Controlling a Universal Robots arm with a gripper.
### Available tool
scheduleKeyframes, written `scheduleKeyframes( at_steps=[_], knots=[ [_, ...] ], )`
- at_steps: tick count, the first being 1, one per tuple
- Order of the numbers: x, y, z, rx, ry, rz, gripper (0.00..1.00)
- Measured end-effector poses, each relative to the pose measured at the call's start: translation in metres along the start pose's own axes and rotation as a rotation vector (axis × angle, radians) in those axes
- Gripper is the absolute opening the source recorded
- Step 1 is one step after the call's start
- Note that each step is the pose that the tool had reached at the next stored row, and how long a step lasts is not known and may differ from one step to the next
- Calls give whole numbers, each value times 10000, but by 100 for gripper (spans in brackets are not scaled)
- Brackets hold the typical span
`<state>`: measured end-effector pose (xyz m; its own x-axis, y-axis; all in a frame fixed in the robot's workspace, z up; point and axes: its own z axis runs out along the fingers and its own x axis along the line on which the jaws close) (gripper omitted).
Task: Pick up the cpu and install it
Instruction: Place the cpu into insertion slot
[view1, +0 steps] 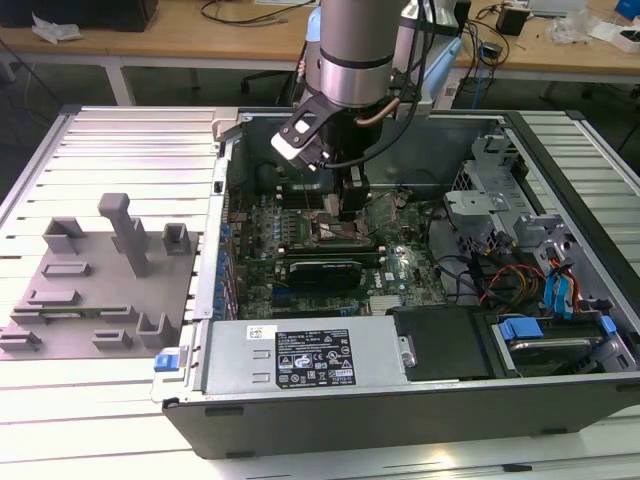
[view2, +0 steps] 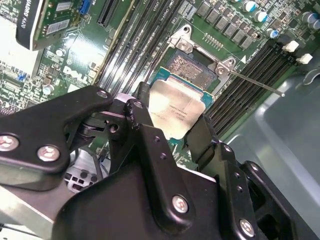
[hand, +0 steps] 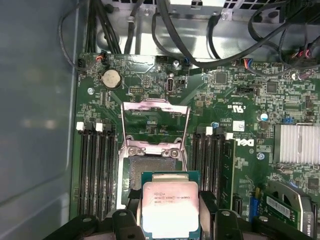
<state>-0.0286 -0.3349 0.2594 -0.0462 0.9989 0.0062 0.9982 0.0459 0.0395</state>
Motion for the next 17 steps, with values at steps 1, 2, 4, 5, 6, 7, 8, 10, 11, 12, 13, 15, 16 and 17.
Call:
scheduleKeyframes(
  at_steps=[1, 2, 4, 5, 6, 7, 8, 10, 11, 12, 13, 15, 16, 17],
  knots=[
    [0, 0, 0, 2, -2, 0, 54],
    [0, 0, 3, 0, 1, 0, 54],
    [19, -1, 14, -1, 1, 2, 54],
    [29, -1, 17, 0, 1, 1, 54],
    [35, -1, 20, -1, 2, 1, 54],
    [40, -3, 26, -1, 2, 1, 54],
    [43, -4, 35, -1, 1, 0, 54],
    [47, -7, 56, 0, 1, 0, 54],
    [47, -8, 63, -1, 1, -2, 54],
    [47, -8, 63, 1, 0, -2, 54],
    [47, -9, 63, 1, -1, 0, 54],
    [47, -8, 64, 0, 1, 0, 54],
    [47, -9, 64, 0, 1, 0, 54],
    [47, -9, 64, 0, 1, 0, 54]
  ],
)
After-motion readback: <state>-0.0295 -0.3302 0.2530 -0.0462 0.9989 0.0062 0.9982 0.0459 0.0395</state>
